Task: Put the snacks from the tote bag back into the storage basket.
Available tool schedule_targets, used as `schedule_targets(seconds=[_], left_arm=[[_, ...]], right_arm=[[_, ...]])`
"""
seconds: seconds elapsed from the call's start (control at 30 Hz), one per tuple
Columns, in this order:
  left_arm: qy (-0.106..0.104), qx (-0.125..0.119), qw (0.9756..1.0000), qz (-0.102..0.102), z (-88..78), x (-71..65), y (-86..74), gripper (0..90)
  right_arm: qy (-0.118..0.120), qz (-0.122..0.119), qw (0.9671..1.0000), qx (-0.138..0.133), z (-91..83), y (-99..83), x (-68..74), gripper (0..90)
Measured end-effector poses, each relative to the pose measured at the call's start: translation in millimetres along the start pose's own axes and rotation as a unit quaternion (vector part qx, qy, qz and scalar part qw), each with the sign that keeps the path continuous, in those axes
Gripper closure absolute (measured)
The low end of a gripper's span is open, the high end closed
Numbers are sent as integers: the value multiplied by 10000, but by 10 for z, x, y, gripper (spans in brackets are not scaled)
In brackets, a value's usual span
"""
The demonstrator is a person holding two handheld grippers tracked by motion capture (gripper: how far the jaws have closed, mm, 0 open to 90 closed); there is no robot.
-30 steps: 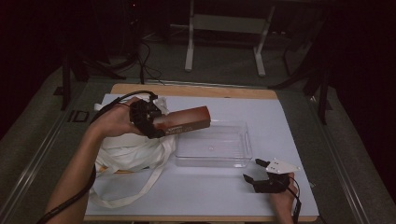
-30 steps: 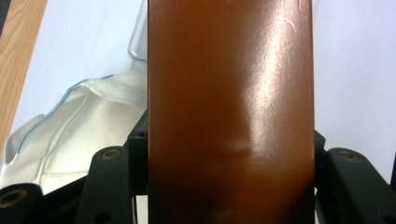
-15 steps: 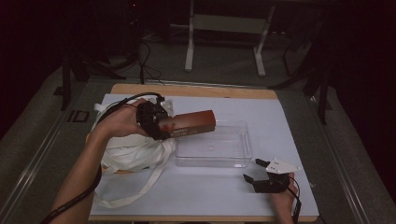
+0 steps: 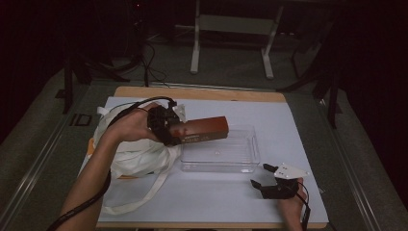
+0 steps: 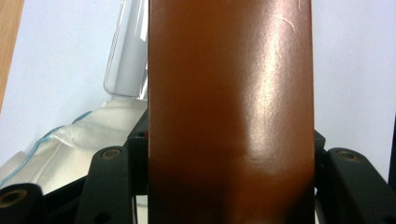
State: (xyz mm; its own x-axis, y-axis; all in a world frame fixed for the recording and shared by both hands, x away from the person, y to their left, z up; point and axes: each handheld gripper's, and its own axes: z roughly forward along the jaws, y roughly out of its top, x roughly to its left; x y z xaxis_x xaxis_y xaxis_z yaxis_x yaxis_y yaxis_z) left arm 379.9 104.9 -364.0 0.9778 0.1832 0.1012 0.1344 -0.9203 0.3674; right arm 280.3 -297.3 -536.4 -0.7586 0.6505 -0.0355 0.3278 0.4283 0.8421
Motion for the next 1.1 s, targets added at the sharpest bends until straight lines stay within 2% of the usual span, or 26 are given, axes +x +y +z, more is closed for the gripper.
schedule_targets(seconds=[0.33,1.1], left_arm=[[-58,49,9999,128,71,-30,100,439],[-143,43,9995,283,233,-71,226,438]], right_arm=[[1,12,10000,2,-1,0,0,193],[7,10,10000,-6,-2,-1,-1,193]])
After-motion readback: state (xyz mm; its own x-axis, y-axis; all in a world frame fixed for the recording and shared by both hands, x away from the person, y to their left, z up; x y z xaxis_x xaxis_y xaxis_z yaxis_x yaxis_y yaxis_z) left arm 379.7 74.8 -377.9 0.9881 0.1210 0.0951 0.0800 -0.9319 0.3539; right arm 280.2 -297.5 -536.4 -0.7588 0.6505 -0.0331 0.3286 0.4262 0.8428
